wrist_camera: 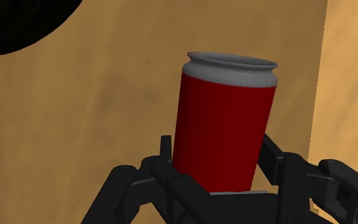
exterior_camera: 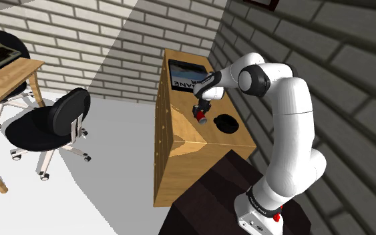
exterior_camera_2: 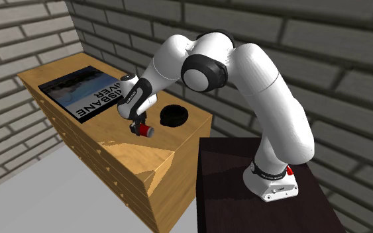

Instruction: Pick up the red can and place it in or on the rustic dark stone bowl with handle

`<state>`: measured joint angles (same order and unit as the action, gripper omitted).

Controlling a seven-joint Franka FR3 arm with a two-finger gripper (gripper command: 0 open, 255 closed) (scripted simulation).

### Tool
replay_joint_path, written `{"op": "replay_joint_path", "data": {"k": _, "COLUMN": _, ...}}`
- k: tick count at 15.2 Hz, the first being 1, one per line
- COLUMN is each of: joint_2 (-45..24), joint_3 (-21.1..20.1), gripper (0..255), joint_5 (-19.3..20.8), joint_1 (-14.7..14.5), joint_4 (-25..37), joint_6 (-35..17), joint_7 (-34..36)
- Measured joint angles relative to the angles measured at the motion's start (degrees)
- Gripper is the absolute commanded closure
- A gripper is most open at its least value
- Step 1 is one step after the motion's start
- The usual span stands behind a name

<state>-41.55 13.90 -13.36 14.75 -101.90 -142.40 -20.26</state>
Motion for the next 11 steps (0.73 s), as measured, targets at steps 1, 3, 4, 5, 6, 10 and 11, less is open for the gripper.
{"op": "replay_joint_path", "data": {"k": 1, "joint_2": 0.0, "joint_3": 0.0, "gripper": 255, "joint_5": 0.0, "joint_1": 0.0, "joint_4": 0.0, "joint_6": 0.0, "joint_7": 0.0}}
{"op": "replay_joint_path", "data": {"k": 3, "joint_2": 0.0, "joint_3": 0.0, "gripper": 255, "joint_5": 0.0, "joint_1": 0.0, "joint_4": 0.0, "joint_6": 0.0, "joint_7": 0.0}}
{"op": "replay_joint_path", "data": {"k": 4, "joint_2": 0.0, "joint_3": 0.0, "gripper": 255, "joint_5": 0.0, "joint_1": 0.0, "joint_4": 0.0, "joint_6": 0.0, "joint_7": 0.0}}
{"op": "replay_joint_path", "data": {"k": 5, "joint_2": 0.0, "joint_3": 0.0, "gripper": 255, "joint_5": 0.0, "joint_1": 0.0, "joint_4": 0.0, "joint_6": 0.0, "joint_7": 0.0}}
{"op": "replay_joint_path", "data": {"k": 6, "joint_2": 0.0, "joint_3": 0.0, "gripper": 255, "joint_5": 0.0, "joint_1": 0.0, "joint_4": 0.0, "joint_6": 0.0, "joint_7": 0.0}}
{"op": "replay_joint_path", "data": {"k": 10, "joint_2": 1.8, "joint_3": 0.5, "gripper": 255, "joint_5": 0.5, "joint_1": -0.4, "joint_4": -0.5, "joint_6": 1.3, "joint_7": 0.3}}
{"op": "replay_joint_path", "data": {"k": 11, "joint_2": 2.4, "joint_3": 0.6, "gripper": 255, "joint_5": 0.6, "joint_1": -0.5, "joint_4": -0.6, "joint_6": 1.9, "joint_7": 0.4}}
